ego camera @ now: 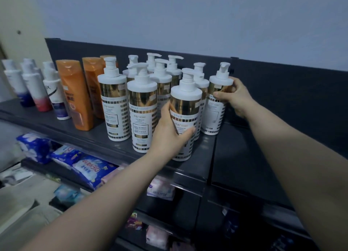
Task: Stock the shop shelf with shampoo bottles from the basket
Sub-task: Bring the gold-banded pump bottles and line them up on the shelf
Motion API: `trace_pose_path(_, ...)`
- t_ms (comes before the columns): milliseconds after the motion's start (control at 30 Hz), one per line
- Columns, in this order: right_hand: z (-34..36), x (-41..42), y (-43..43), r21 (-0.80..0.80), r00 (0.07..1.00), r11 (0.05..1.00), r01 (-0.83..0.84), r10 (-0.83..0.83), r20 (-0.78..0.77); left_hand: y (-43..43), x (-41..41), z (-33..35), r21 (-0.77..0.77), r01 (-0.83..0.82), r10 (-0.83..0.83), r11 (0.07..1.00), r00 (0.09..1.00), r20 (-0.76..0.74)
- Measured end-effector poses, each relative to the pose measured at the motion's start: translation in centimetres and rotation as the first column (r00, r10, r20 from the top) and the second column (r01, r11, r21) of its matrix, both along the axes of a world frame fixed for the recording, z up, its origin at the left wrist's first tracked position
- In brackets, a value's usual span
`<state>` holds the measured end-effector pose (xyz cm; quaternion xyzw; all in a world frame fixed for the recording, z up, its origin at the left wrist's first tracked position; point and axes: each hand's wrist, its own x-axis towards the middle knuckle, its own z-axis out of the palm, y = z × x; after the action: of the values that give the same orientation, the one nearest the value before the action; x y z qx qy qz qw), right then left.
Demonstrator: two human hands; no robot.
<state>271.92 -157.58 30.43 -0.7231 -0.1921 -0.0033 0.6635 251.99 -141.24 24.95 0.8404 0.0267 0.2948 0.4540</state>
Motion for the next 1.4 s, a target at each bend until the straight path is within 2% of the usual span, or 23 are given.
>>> trace_pose_path(200,-1.2,2.0,1.9,-0.023,0.998,0.998,-0.067,0.067,0.021,-0.3,0.1,-0.1,-0.009,-0.024,0.024,1.000,1.000,0.000)
trace_pose_path(400,-3.8,2.4,1.0,-0.222,0.977,0.952,-0.212,0.200,-0.073,-0.4,0.0,-0.3,0.018,-0.045,0.045,0.999,0.999,0.010)
trace_pose_path(933,-5.5,3.1,3.0,-0.241,0.981,0.952,-0.188,0.192,-0.005,-0.4,-0.1,-0.4,0.012,-0.038,0.037,0.999,0.999,0.014)
trace_pose_path(1067,-5.5,0.0,1.4,-0.240,0.994,0.967,-0.086,0.100,0.045,-0.3,0.0,-0.6,-0.001,-0.002,0.002,1.000,0.999,0.034)
trace_pose_path(1200,-5.2,-4.0,-0.5,-0.309,0.983,0.950,0.049,0.008,0.182,-0.1,-0.1,-0.8,-0.005,0.034,-0.034,0.999,0.996,0.078)
trace_pose_path(1300,-4.7,-7.5,-1.8,-0.415,0.954,0.891,0.184,-0.060,0.294,0.0,-0.7,-1.0,0.058,0.026,-0.032,0.998,0.993,0.112)
trace_pose_path(1400,-4.4,-11.6,-2.7,-0.508,0.915,0.808,0.299,-0.091,0.393,0.0,-1.6,-1.3,0.197,-0.008,-0.017,0.980,0.992,0.126)
